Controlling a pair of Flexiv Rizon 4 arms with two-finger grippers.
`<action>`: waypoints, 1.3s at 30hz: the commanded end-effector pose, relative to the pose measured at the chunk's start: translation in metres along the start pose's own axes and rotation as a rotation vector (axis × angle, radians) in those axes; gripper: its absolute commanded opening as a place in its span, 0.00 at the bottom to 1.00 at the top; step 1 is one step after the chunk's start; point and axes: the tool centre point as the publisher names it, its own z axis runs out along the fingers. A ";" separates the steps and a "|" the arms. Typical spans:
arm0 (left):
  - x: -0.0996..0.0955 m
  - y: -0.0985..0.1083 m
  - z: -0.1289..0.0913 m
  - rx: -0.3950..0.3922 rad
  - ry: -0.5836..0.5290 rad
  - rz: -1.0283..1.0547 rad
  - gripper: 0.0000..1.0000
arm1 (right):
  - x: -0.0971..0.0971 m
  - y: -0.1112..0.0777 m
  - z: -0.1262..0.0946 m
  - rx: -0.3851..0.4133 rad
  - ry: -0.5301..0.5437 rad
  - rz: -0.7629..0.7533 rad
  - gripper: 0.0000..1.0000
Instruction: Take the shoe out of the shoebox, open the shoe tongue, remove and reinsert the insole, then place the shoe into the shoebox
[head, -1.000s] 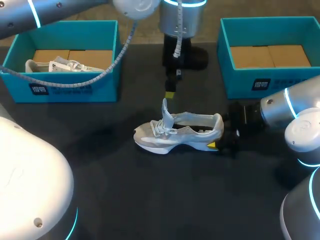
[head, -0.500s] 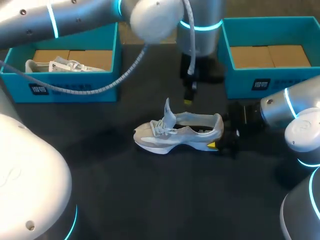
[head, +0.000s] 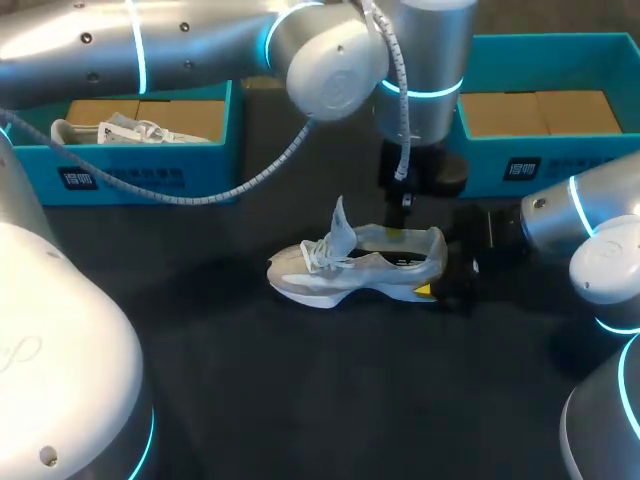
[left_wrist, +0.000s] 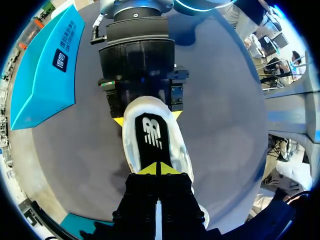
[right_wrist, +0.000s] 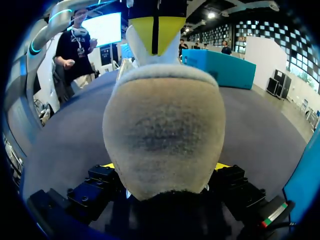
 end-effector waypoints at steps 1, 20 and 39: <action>-0.001 -0.001 -0.001 -0.004 0.002 0.000 0.00 | 0.002 -0.003 0.006 0.004 -0.002 0.001 0.00; -0.002 -0.015 0.020 0.096 0.015 0.033 0.00 | 0.002 -0.003 0.006 0.004 -0.002 0.001 0.00; 0.006 -0.009 0.062 0.114 0.089 -0.004 0.00 | 0.002 -0.003 0.006 0.004 -0.002 0.001 0.00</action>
